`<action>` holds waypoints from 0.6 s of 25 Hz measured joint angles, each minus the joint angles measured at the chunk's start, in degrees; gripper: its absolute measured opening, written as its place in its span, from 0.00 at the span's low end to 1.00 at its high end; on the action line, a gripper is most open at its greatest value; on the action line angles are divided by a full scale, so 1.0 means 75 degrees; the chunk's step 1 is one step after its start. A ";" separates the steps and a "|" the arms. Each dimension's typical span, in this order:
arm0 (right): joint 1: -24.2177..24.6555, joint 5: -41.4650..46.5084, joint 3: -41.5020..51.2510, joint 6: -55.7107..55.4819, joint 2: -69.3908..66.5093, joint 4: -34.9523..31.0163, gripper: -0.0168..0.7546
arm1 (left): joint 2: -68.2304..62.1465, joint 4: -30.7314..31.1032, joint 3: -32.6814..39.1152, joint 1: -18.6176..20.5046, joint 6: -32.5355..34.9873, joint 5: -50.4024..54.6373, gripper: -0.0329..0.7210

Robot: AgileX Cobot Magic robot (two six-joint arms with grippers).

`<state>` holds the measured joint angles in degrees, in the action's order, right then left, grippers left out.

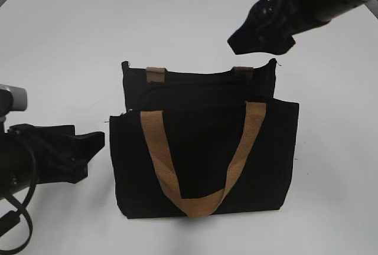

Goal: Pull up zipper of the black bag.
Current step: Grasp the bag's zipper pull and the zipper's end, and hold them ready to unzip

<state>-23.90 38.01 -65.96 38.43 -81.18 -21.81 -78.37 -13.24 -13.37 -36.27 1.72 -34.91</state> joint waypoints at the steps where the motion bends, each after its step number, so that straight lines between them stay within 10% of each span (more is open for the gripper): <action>1: -0.0059 0.0000 -0.0140 0.0002 -0.0142 -0.0021 0.77 | -0.0197 0.0266 0.0000 0.0000 -0.0029 -0.0138 0.66; 15: -0.0113 -0.0068 -0.0589 0.0017 -0.0561 -0.0219 0.77 | -0.2650 0.2026 -0.0089 -0.0006 -0.0077 -0.3525 0.66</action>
<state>-24.75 37.50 -70.38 38.56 -85.39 -23.45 -98.25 1.96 -14.04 -36.32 1.15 -61.34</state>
